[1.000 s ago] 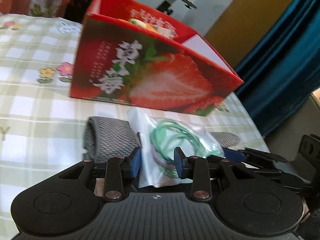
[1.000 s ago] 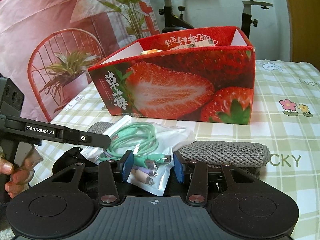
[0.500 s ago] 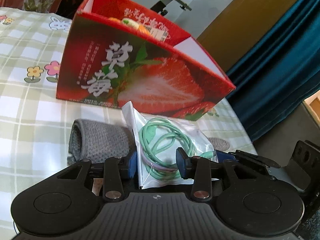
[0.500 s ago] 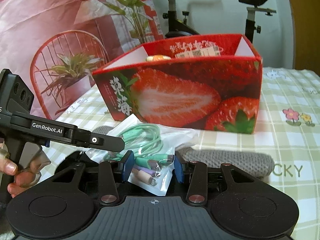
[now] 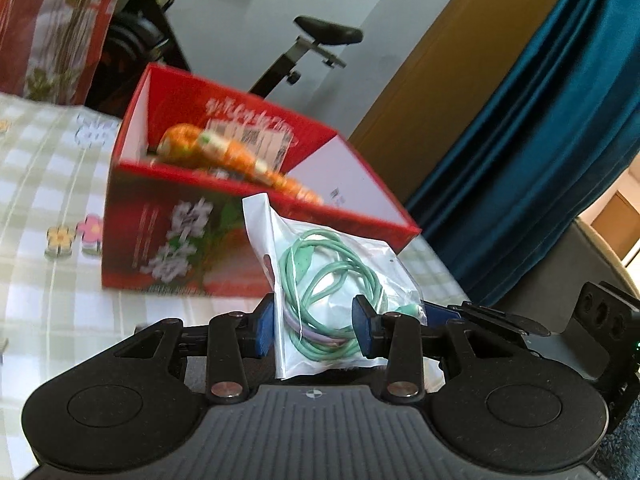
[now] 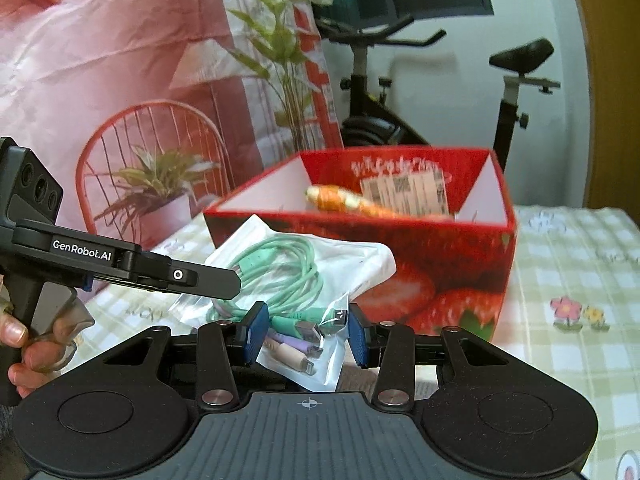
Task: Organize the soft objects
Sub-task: 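Carry the cable bag into the red box and open both grippers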
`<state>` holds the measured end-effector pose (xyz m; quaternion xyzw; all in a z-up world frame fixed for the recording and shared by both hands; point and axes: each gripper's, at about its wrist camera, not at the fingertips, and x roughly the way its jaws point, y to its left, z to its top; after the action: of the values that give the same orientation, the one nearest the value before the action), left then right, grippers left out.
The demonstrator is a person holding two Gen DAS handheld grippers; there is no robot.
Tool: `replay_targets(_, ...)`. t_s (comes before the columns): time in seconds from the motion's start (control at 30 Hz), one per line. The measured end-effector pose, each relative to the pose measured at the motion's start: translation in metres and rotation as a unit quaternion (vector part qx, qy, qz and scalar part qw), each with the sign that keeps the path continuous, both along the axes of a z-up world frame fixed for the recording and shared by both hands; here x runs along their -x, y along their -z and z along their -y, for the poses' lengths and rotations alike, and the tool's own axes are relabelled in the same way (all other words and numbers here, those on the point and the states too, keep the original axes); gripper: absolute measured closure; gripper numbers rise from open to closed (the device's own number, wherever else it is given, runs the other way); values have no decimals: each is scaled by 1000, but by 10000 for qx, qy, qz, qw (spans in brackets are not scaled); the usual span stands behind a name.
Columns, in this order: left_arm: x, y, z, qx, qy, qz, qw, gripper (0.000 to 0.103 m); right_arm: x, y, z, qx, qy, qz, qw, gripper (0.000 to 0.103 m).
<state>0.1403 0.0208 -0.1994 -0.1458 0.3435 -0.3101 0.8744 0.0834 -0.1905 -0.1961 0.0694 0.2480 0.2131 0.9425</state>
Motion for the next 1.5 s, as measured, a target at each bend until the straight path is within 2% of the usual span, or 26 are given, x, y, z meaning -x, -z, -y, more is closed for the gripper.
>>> replay_targets(0.27,-13,-30,11,-10,94,316,9995,62,-15,-32,13,68,14,384,9992,64)
replay_targets(0.43,-39,-45,22,-72,75,502,9987,62,-40,-48,21,116,27,539,9985,64)
replay_targets(0.53,-61,-48,26,-36,12,474,9989,62,-63,-53,27,191,25,605,9980,64)
replay_targets(0.67,-86,-45,34,-84,-72,314,9994,62,-95,-50,35,218,30,519,9984,64)
replay_targets(0.83,-104,-35,48,-375,-29,138,9992,62,-125,-41,44,367,-2,289,9989,64)
replay_targets(1.2,-120,-15,61,-908,-1,0,9959,61,-147,-18,46,647,-2,-10,9979,62)
replay_targets(1.3,-119,-17,61,-1124,-55,76,9936,55,-147,-16,45,722,77,-19,9974,58)
replay_targets(1.43,-116,-25,60,-1150,-39,210,9931,53,-145,-16,48,820,219,-6,9964,47)
replay_targets(1.5,-114,-28,59,-1162,-26,276,9928,53,-144,-18,49,891,254,31,9957,46)
